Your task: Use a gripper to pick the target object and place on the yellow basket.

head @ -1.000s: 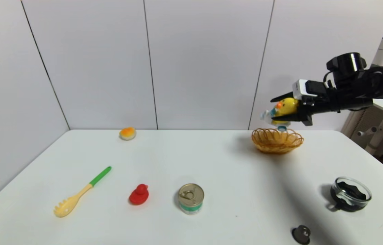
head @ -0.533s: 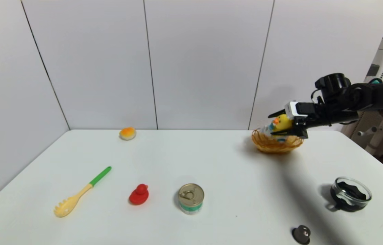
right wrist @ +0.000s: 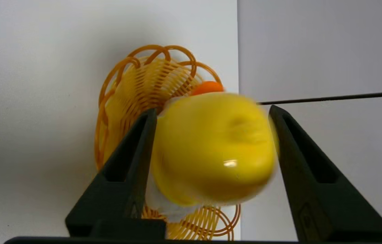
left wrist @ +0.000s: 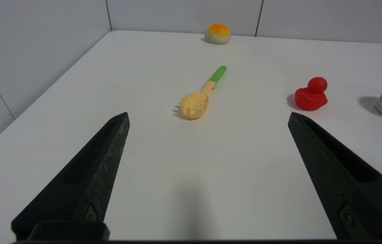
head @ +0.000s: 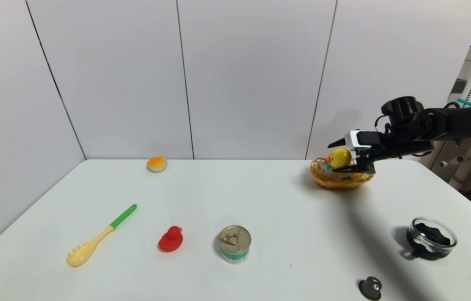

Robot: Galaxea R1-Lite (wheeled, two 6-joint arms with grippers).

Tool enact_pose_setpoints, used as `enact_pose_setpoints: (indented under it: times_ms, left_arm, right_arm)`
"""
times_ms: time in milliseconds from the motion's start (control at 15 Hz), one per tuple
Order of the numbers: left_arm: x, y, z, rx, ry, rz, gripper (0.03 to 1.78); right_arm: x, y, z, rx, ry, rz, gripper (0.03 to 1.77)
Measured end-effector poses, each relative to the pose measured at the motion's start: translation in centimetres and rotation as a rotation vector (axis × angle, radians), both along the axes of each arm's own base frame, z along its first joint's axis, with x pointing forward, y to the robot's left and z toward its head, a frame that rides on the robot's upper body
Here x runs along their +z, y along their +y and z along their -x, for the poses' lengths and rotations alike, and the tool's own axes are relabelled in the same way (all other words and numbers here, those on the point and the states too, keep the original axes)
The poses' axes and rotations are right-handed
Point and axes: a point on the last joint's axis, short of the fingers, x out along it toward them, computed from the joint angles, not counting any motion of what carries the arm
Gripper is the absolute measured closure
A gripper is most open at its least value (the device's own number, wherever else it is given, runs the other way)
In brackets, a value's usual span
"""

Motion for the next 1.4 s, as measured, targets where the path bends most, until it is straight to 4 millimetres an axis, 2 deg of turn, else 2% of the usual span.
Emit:
enact_pose_setpoints:
  times_ms: [333, 467, 667, 867, 1067, 1267, 1400]
  left_arm:
    - [0.0, 0.0, 0.0, 0.000, 0.000, 0.000, 0.12]
    - [0.0, 0.0, 0.0, 0.000, 0.000, 0.000, 0.12]
    - [0.0, 0.0, 0.0, 0.001, 0.000, 0.000, 0.12]
    - [0.0, 0.0, 0.0, 0.000, 0.000, 0.000, 0.12]
    - [0.0, 0.0, 0.0, 0.000, 0.000, 0.000, 0.12]
    - [0.0, 0.0, 0.0, 0.000, 0.000, 0.000, 0.12]
    - [0.0, 0.0, 0.0, 0.000, 0.000, 0.000, 0.12]
  right_arm:
    - [0.8, 0.4, 0.3, -0.015, 0.018, -0.022, 0.37]
    - [2.4, 1.1, 0.7, -0.055, 0.043, -0.073, 0.31]
    - [6.5, 3.0, 2.3, -0.136, 0.103, -0.202, 0.24]
    - [11.3, 4.2, 5.1, -0.206, 0.140, -0.335, 0.19]
    - [15.6, 4.8, 8.7, -0.270, 0.199, -0.466, 0.16]
    - [18.7, 5.1, 12.8, -0.345, 0.305, -0.605, 0.14]
    - [19.9, 5.0, 15.4, -0.401, 0.362, -0.679, 0.13]
